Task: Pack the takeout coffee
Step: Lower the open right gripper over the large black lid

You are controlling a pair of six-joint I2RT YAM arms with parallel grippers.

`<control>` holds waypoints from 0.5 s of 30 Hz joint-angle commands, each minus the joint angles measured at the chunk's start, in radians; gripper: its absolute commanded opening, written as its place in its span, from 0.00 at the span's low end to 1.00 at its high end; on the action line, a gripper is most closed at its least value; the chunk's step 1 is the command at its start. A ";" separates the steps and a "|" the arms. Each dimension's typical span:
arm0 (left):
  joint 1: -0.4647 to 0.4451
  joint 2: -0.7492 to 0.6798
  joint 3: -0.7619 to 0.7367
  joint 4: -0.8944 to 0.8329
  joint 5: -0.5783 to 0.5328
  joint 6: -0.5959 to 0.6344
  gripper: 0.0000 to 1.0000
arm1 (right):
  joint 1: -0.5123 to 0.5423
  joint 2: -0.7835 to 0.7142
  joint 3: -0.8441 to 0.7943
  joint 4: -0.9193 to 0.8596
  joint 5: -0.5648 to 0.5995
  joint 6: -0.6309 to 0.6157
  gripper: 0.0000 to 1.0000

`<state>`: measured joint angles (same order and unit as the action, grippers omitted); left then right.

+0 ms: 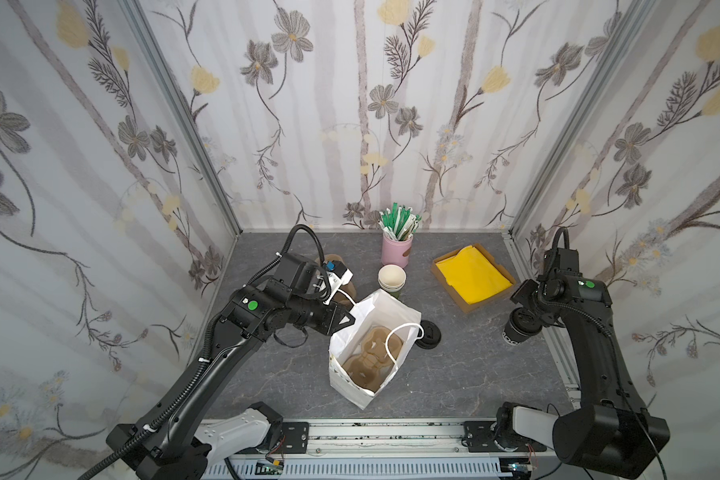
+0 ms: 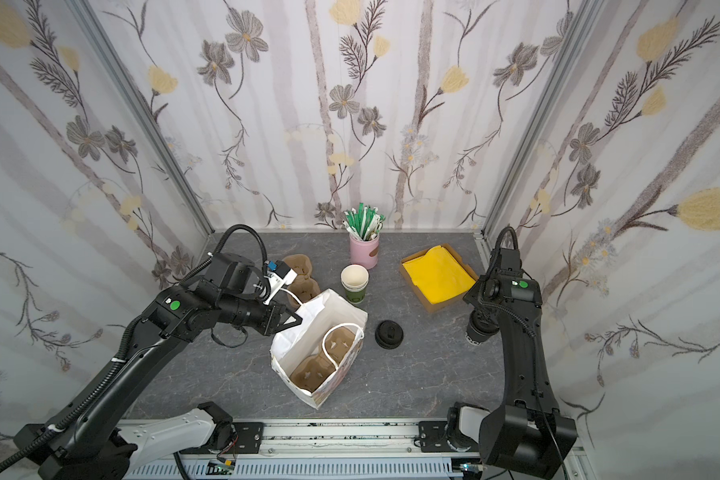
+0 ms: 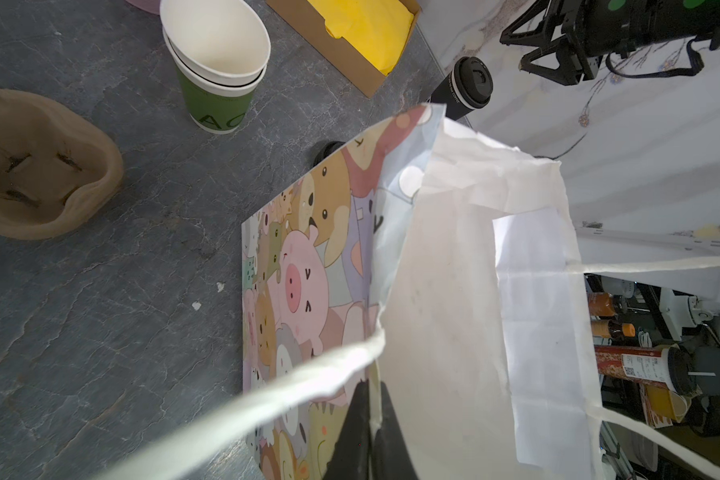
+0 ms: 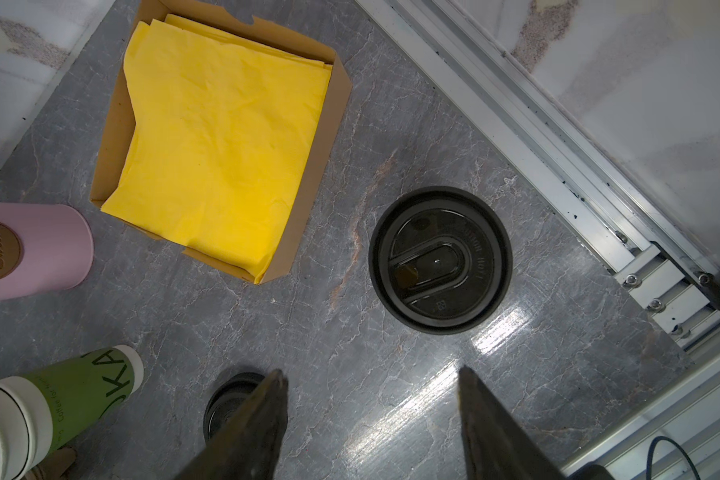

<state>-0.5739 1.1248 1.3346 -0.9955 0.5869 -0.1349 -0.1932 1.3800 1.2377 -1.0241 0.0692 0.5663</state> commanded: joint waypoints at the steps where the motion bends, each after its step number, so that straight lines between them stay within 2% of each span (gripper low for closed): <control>1: 0.002 0.003 -0.017 0.045 -0.014 -0.001 0.00 | -0.002 0.014 0.011 0.006 0.008 -0.018 0.65; 8: 0.002 0.003 -0.032 0.051 -0.113 -0.019 0.00 | -0.009 0.009 0.007 -0.004 0.022 -0.042 0.66; 11: 0.002 -0.010 -0.034 0.051 -0.142 -0.018 0.18 | -0.012 0.011 0.006 -0.008 0.027 -0.049 0.67; 15: 0.003 -0.028 -0.047 0.050 -0.152 -0.019 0.23 | -0.021 0.004 0.008 -0.011 0.034 -0.059 0.67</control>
<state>-0.5732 1.1072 1.2987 -0.9646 0.4583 -0.1574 -0.2096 1.3880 1.2407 -1.0389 0.0799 0.5213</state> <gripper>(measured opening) 0.226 0.666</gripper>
